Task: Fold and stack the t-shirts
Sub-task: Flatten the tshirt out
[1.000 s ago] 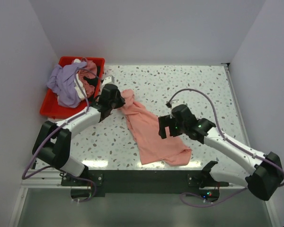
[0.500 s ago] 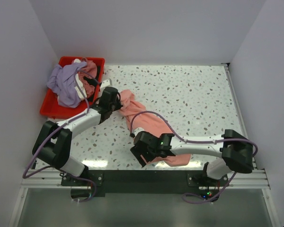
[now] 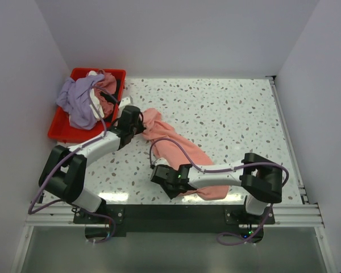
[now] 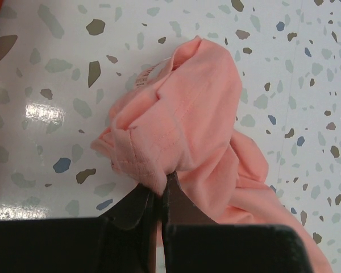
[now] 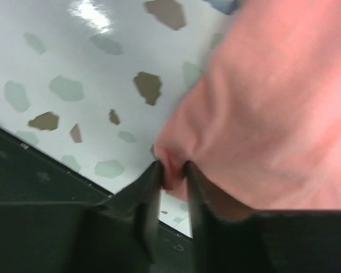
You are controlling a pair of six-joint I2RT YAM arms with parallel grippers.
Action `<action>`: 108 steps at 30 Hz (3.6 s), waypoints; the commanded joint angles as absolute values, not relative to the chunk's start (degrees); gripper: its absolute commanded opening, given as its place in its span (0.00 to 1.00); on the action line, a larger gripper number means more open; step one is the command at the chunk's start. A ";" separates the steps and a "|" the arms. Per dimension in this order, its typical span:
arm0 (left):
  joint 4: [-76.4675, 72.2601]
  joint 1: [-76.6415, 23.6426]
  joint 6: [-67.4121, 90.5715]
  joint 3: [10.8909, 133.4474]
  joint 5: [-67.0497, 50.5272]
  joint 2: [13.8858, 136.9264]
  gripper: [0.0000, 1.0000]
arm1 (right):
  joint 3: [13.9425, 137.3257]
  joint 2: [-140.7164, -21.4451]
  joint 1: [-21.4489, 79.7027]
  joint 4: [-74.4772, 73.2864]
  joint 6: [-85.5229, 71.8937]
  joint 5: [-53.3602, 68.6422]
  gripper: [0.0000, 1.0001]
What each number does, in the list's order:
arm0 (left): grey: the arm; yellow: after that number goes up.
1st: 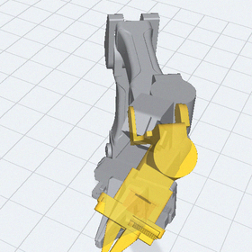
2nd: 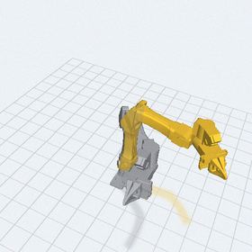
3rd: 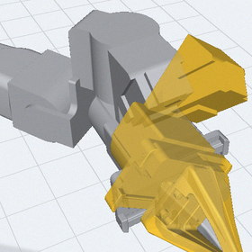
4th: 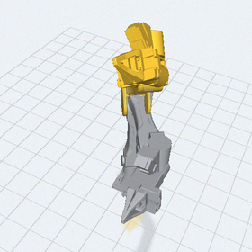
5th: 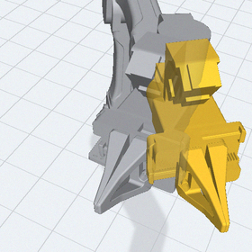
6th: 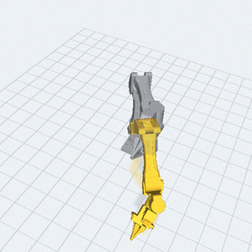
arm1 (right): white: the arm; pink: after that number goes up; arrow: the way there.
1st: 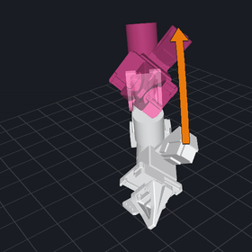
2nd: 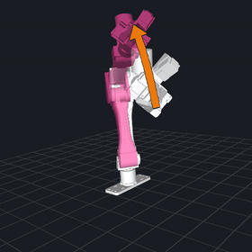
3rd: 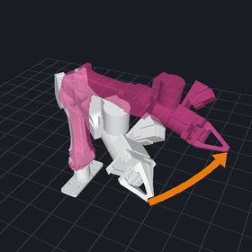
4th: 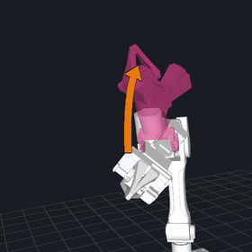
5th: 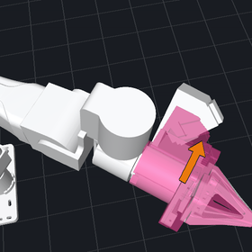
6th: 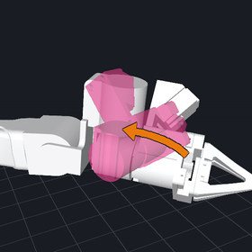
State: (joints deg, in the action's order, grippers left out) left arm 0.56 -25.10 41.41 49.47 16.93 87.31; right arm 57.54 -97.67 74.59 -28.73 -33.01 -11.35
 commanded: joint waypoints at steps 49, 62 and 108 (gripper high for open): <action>-1.58 -23.03 39.11 75.32 -2.64 44.82 0.00 | 111.79 -52.10 41.84 -42.28 -8.00 -32.13 0.00; 3.42 -22.85 37.88 79.18 15.11 83.02 0.00 | 92.12 -70.79 28.87 -22.47 2.18 -55.55 0.00; 6.86 -23.91 36.47 64.24 6.07 106.43 1.00 | 67.99 -105.45 6.07 -26.36 -23.73 -7.91 0.99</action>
